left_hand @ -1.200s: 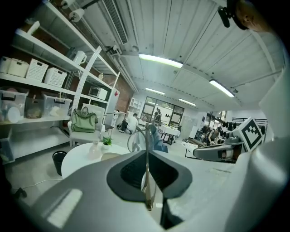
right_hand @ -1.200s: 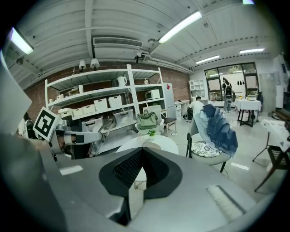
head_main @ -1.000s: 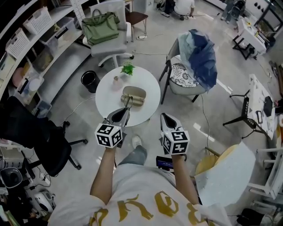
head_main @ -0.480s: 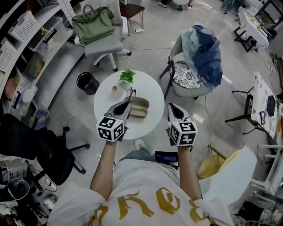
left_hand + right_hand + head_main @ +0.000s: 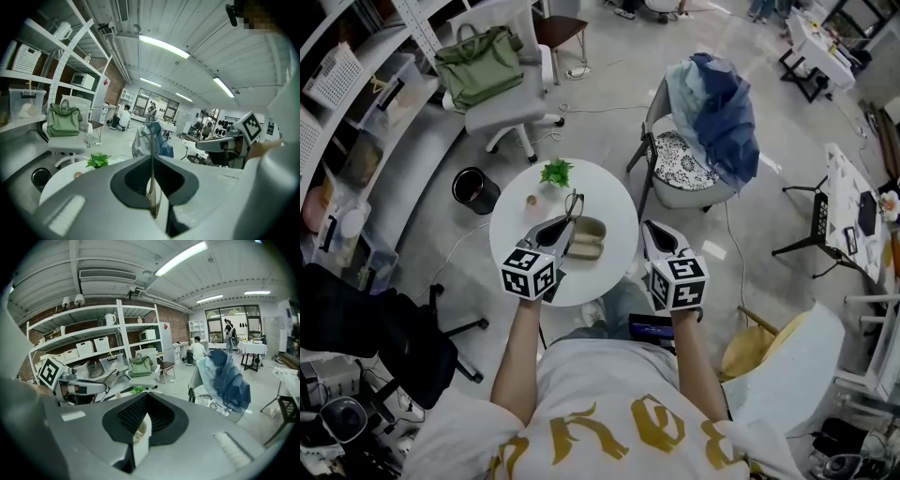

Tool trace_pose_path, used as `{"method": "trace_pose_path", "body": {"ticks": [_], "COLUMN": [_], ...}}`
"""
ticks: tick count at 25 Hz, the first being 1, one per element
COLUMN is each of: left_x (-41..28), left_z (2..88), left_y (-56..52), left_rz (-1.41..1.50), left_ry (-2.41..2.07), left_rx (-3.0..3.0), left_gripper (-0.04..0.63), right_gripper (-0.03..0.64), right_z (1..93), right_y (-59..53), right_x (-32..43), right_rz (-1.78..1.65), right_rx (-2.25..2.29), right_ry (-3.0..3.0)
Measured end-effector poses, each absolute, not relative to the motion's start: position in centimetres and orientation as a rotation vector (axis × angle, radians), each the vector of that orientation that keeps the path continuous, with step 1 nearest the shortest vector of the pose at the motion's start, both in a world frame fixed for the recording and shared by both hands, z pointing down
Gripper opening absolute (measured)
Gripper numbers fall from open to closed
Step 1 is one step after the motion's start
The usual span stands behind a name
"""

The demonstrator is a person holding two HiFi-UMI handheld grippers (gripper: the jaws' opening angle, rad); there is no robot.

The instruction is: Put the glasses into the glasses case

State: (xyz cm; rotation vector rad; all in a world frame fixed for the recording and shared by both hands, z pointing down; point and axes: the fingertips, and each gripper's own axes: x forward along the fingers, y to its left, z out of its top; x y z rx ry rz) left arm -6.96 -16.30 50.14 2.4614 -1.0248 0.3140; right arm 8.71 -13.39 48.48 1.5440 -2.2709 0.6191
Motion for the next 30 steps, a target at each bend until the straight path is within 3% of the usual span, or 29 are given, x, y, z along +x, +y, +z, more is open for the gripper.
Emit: {"method": "trace_pose_path", "body": {"ticks": [14, 30], "left_x": [-6.8, -6.4], "left_z": [52.8, 60.0], "left_y": [-17.7, -16.7], "left_rz": [0.446, 0.8], "left_ry": [-0.97, -0.75], "left_rx": [2.464, 2.484], "left_gripper": [0.017, 0.017], "right_gripper": [0.023, 0.023], "right_z": [51.8, 55.8], "right_y": [-15.2, -16.5], "right_x": [6.8, 5.8], "right_rz": [0.696, 0.753], "right_rx": [1.439, 1.319], "right_ry": [-2.289, -2.232]}}
